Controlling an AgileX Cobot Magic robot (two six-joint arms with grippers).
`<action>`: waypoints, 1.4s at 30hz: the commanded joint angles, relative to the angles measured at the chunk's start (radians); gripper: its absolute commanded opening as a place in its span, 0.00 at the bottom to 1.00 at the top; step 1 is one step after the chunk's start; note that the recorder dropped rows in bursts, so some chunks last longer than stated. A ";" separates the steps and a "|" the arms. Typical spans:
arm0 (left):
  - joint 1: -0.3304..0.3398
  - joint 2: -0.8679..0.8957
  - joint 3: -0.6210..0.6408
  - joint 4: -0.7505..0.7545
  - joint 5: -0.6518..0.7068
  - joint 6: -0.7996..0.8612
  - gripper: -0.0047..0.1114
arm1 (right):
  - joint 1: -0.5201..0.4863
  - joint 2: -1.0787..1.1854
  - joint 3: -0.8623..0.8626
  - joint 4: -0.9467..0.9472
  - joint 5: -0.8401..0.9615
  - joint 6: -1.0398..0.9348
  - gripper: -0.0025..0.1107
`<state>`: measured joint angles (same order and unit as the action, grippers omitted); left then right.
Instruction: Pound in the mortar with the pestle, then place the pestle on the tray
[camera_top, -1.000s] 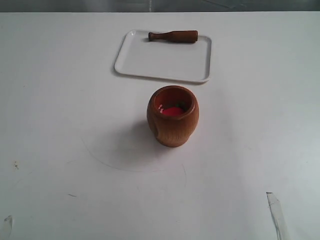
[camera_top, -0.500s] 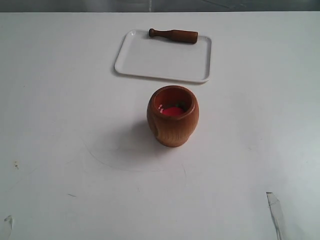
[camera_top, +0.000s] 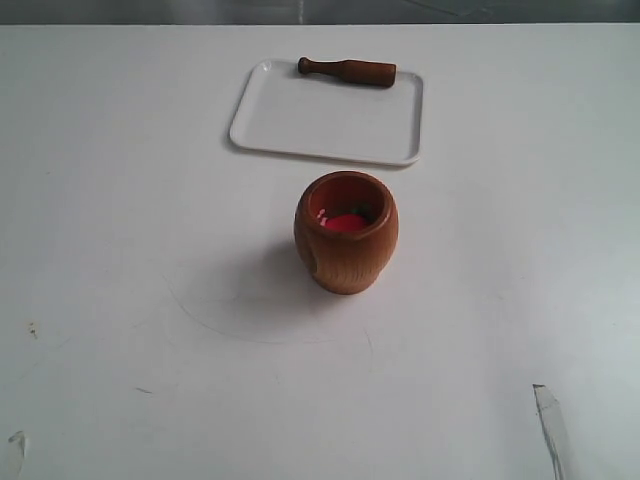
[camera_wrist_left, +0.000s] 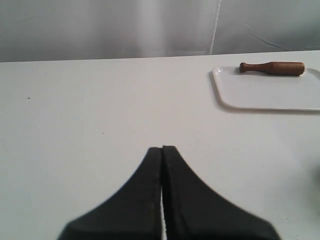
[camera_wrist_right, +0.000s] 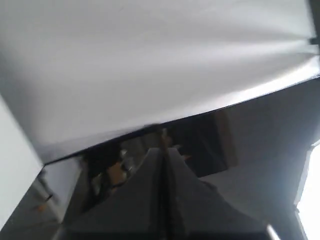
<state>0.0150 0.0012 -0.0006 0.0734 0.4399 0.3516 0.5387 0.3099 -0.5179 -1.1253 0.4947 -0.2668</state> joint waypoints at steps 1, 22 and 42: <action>-0.008 -0.001 0.001 -0.007 -0.003 -0.008 0.04 | 0.001 0.099 -0.006 0.513 0.200 -0.494 0.02; -0.008 -0.001 0.001 -0.007 -0.003 -0.008 0.04 | 0.001 0.115 0.387 1.167 -0.888 0.153 0.02; -0.008 -0.001 0.001 -0.007 -0.003 -0.008 0.04 | 0.001 0.117 0.518 1.058 -0.649 0.461 0.02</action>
<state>0.0150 0.0012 -0.0006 0.0734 0.4399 0.3516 0.5387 0.4252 -0.0028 -0.2119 -0.2143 0.1896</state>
